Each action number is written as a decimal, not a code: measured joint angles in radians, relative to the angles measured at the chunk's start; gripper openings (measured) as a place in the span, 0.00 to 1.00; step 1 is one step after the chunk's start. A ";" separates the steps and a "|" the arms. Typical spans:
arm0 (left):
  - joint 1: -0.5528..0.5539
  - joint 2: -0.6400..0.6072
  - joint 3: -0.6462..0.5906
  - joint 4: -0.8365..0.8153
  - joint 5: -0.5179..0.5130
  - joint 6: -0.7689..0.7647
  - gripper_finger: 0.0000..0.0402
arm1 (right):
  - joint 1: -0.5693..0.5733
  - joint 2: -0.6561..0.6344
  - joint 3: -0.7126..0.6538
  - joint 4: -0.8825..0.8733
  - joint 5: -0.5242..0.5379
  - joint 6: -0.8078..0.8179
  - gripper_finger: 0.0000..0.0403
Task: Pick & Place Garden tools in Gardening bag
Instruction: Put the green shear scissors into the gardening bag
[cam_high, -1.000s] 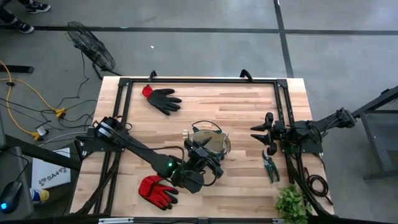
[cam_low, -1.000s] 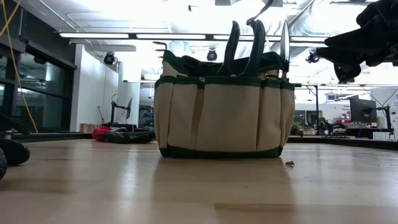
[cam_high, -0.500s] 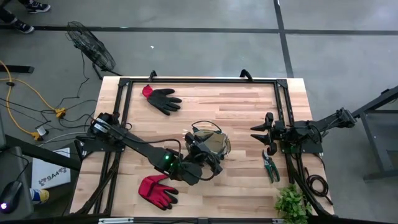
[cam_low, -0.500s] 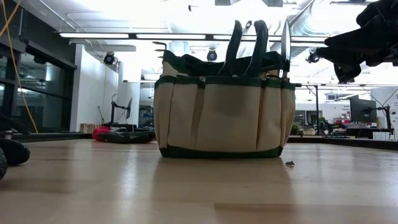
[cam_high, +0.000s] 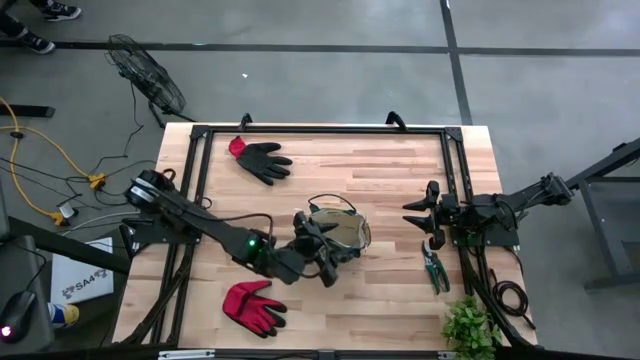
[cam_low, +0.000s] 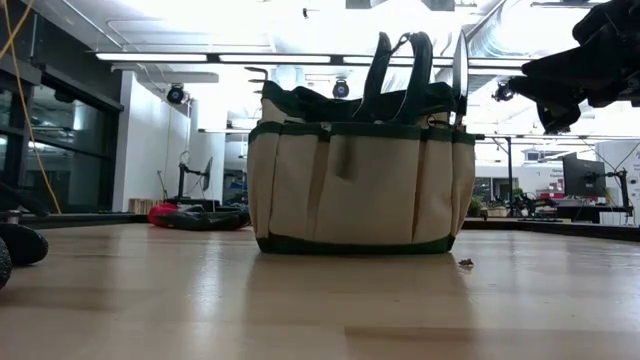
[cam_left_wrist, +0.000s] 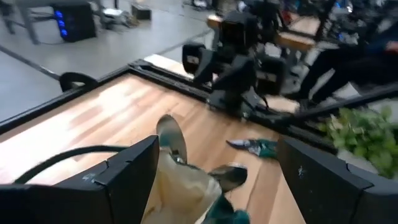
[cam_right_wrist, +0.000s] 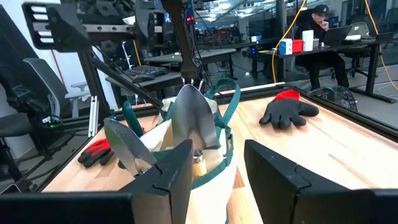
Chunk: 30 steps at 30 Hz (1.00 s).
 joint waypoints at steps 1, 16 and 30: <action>0.006 -0.010 -0.007 -0.004 0.025 0.007 0.80 | 0.000 0.000 0.000 0.000 0.000 0.000 0.34; 0.111 -0.047 -0.021 -0.037 0.447 0.033 0.80 | 0.000 0.000 0.000 0.000 0.000 0.000 0.34; 0.135 -0.032 0.049 -0.111 0.577 0.165 0.80 | 0.000 0.000 0.000 0.000 0.000 0.000 0.34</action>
